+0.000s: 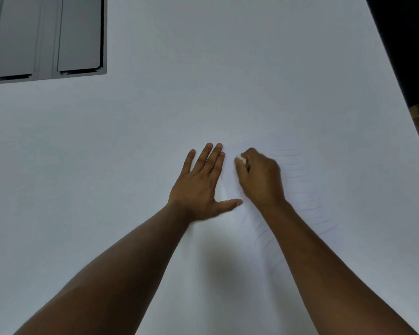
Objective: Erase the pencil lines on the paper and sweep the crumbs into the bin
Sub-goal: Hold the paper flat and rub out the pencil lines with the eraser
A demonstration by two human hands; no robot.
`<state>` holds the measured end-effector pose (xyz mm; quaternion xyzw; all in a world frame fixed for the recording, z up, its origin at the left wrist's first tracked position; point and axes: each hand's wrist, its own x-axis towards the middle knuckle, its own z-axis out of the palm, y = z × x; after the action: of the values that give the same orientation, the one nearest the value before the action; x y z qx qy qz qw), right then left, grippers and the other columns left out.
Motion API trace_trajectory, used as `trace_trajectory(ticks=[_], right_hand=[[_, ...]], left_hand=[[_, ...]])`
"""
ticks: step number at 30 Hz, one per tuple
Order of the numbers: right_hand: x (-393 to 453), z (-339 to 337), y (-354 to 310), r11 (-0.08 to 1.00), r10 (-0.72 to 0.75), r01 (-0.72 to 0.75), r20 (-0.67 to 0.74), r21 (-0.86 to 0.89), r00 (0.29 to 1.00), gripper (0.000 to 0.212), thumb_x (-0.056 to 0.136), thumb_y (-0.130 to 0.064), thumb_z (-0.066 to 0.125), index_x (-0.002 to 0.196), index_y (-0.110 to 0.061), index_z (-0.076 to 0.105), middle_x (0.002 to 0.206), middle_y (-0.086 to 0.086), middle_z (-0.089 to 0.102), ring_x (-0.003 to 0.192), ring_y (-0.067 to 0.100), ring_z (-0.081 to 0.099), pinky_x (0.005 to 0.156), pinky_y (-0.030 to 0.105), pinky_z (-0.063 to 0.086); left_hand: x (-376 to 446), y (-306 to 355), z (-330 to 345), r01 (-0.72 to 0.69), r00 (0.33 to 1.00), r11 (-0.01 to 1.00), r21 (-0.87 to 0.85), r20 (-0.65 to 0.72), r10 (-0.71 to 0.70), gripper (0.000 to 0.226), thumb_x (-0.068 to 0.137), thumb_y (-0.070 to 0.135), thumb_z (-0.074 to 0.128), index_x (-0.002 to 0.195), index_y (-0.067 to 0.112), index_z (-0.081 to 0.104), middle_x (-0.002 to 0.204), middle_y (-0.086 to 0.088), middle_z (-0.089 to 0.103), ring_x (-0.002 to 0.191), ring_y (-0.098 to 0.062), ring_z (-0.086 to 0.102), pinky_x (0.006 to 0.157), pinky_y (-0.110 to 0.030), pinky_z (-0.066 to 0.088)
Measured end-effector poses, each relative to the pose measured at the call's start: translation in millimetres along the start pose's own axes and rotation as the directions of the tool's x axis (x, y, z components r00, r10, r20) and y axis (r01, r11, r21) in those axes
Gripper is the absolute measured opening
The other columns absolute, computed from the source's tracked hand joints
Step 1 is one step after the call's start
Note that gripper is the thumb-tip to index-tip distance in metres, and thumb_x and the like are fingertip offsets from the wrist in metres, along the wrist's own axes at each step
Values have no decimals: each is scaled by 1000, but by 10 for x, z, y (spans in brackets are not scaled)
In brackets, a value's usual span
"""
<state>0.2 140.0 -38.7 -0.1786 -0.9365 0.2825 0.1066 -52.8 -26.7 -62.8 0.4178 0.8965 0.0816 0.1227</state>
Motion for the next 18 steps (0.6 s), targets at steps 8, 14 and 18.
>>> trace_trajectory(ticks=[8,14,18], right_hand=[[-110,47,-23,996,20,-22,32,85,999,19,96,-28,60,89,-11,65,65,-9,56,59,11,56,56,25,44],[-200,23,-130,995,-24,7,169,99,985,18,96,-30,60,95,-14,67,71,-5,64,64,13,60,62,29,50],[-13,-164,-75,960,112,-117,34,254,993,15,95,-29,63,93,-14,66,70,-5,63,65,12,60,62,30,52]], left_hand=[[3,-3,29,6,1000,1000,1,-17,-6,118,84,94,16,165,9,5,174,-5,-6,159,-19,-14,129,-52,-2],[2,-15,46,-3,999,1000,10,-32,3,116,85,90,25,165,9,7,174,-6,-3,160,-20,-9,128,-53,2],[-4,9,21,29,1000,1000,6,-11,-29,121,83,95,22,165,9,-3,173,-4,-12,158,-17,-19,129,-49,-5]])
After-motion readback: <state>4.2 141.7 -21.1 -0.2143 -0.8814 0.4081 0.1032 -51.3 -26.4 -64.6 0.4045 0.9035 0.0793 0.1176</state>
